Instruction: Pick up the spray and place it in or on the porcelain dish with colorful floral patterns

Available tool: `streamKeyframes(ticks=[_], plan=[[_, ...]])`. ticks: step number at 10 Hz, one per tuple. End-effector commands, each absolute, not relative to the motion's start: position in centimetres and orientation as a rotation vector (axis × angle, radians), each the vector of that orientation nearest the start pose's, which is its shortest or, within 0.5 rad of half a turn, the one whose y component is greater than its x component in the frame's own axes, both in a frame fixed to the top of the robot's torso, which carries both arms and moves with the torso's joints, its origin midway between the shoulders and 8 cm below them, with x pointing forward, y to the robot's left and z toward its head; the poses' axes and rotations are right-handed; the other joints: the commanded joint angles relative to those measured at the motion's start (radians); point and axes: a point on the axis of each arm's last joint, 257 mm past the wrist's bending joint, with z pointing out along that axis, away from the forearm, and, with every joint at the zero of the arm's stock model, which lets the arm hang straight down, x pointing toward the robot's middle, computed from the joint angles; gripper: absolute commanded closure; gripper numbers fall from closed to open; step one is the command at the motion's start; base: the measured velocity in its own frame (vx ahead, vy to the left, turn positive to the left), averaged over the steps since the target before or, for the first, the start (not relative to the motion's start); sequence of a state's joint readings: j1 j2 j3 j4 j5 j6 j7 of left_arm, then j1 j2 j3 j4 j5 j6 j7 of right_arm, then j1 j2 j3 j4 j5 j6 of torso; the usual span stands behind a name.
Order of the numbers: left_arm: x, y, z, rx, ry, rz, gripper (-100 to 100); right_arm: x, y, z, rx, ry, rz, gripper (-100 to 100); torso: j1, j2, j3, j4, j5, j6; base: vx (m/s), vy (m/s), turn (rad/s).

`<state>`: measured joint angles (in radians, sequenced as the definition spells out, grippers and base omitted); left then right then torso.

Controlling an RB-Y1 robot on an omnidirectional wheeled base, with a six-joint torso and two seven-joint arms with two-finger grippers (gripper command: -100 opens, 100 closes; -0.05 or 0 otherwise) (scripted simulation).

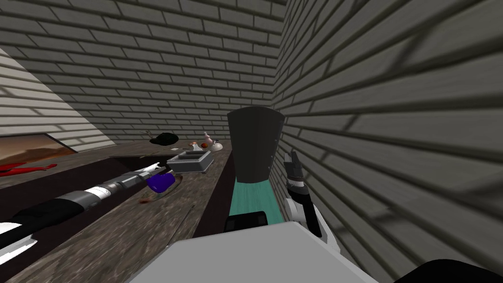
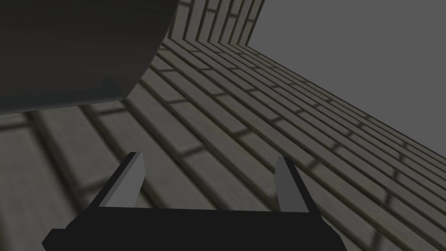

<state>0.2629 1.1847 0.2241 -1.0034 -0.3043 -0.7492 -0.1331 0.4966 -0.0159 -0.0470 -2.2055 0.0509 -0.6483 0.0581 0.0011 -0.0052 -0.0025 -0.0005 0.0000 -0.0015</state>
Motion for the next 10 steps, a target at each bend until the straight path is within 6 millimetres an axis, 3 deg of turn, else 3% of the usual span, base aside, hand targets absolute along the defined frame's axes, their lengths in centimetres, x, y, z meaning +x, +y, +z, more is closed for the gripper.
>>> streamKeyframes(ticks=[1,9,10], plan=[[41.3,64.3,-12.6,0.036,1.741,-0.043,-100,33.2,-28.3,2.0,0.522,0.616,1.192,0,0.000,0.000,0.000,0.000,0.000,0.000,0.000,0.000,0.000],[42.0,64.3,-12.2,0.025,1.736,-0.019,-100,33.2,-28.3,2.0,0.522,0.616,1.192,0,0.000,0.000,0.000,0.000,0.000,0.000,0.000,0.000,0.000],[42.3,64.4,-10.4,0.033,1.733,-0.025,-100,33.2,-28.3,2.0,0.522,0.616,1.192,0,0.000,0.000,0.000,0.000,0.000,0.000,0.006,-0.018,0.056]])
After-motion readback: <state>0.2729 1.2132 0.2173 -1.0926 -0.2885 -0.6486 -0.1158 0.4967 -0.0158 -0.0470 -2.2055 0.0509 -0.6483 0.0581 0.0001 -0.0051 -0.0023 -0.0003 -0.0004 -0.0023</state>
